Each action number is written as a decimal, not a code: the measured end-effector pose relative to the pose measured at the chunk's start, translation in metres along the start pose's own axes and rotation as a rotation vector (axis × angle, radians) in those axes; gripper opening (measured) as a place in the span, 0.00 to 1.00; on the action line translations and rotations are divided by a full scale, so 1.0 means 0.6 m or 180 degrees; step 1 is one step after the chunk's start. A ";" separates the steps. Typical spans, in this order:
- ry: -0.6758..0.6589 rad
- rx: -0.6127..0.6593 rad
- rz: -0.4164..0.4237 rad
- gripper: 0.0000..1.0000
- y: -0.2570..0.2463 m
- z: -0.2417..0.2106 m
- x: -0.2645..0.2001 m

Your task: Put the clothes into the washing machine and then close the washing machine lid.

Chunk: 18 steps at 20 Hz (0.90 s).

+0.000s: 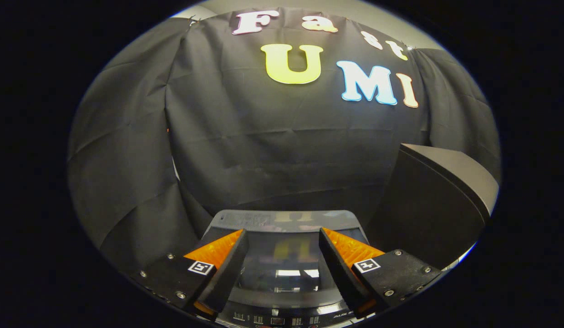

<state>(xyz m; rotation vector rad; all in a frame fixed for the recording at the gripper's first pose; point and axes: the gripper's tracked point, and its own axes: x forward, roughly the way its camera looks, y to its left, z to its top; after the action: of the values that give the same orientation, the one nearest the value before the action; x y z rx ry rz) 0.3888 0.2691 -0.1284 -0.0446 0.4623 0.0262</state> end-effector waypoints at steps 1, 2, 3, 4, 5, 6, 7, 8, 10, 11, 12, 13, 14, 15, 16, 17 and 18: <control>0.0048 -0.0046 0.0014 0.96 0.006 -0.017 -0.004; 0.0089 -0.0090 0.0032 0.96 0.013 -0.030 -0.007; 0.0132 -0.0137 0.0042 0.96 0.019 -0.044 -0.010; 0.0174 -0.0187 0.0053 0.96 0.024 -0.056 -0.014; 0.0208 -0.0237 0.0062 0.96 0.029 -0.067 -0.017; 0.0228 -0.0303 0.0040 0.96 0.030 -0.074 -0.020; 0.0223 -0.0378 0.0004 0.97 0.028 -0.085 -0.029; 0.0219 -0.0438 -0.0003 0.97 0.029 -0.090 -0.037; 0.0205 -0.0488 0.0005 0.97 0.026 -0.106 -0.052; 0.0201 -0.0496 0.0010 0.97 0.024 -0.115 -0.064; 0.0199 -0.0503 0.0021 0.97 0.022 -0.123 -0.077; 0.0182 -0.0517 0.0038 0.97 0.020 -0.127 -0.092; 0.0153 -0.0532 0.0054 0.97 0.017 -0.129 -0.111; 0.0108 -0.0548 0.0069 0.97 0.010 -0.131 -0.128; 0.0060 -0.0558 0.0079 0.96 0.001 -0.131 -0.146; 0.0012 -0.0557 0.0093 0.96 -0.010 -0.135 -0.163; -0.0027 -0.0557 0.0124 0.95 -0.022 -0.139 -0.179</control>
<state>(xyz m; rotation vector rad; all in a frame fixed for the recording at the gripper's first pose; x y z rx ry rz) 0.2562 0.2503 -0.1543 -0.2072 0.4514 0.1050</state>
